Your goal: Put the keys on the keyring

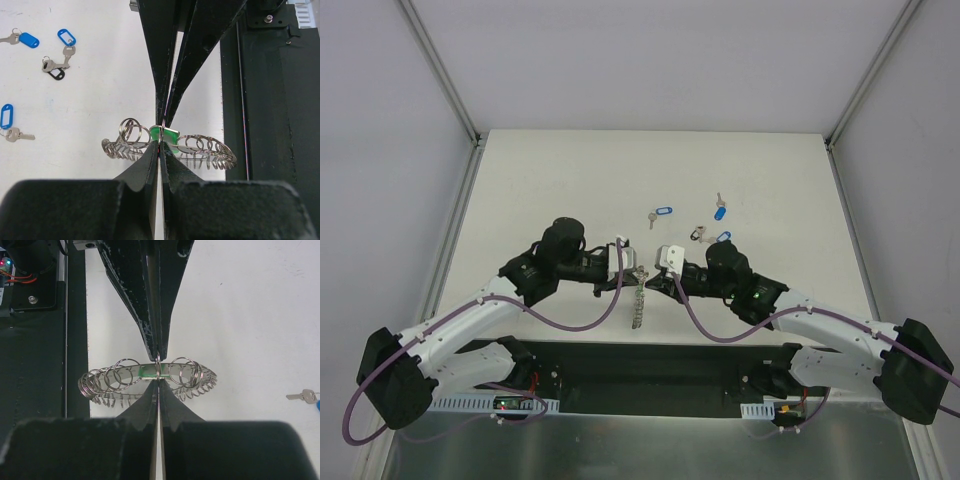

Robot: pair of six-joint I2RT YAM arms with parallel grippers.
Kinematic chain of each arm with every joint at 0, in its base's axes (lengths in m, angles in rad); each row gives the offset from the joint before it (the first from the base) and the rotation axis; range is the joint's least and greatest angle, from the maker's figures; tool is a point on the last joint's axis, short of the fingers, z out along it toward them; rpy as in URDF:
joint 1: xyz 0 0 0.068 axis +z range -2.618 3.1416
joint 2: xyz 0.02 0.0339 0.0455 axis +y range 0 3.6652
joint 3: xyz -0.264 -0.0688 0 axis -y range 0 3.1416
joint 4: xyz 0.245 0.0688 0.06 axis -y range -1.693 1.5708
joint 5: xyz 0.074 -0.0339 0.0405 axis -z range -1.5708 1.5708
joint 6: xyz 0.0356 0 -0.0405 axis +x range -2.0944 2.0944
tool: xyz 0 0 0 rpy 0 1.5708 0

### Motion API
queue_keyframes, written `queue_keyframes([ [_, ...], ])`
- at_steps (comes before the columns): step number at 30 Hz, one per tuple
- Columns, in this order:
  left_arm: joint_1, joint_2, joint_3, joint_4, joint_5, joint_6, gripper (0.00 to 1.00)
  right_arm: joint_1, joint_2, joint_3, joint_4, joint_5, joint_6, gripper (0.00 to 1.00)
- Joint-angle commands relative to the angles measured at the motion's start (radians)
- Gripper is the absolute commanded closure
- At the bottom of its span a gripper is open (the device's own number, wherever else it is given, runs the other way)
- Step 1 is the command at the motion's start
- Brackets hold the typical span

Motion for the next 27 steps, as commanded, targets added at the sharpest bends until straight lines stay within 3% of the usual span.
queue_keyframes([
  [1, 0.012, 0.017, 0.018, 0.031, 0.044, -0.004, 1.00, -0.001, -0.024, 0.006, 0.067, -0.037, 0.008, 0.99],
  [27, -0.004, 0.063, 0.066, -0.023, 0.060, -0.023, 1.00, 0.024, 0.033, 0.053, 0.018, -0.073, -0.013, 0.99],
])
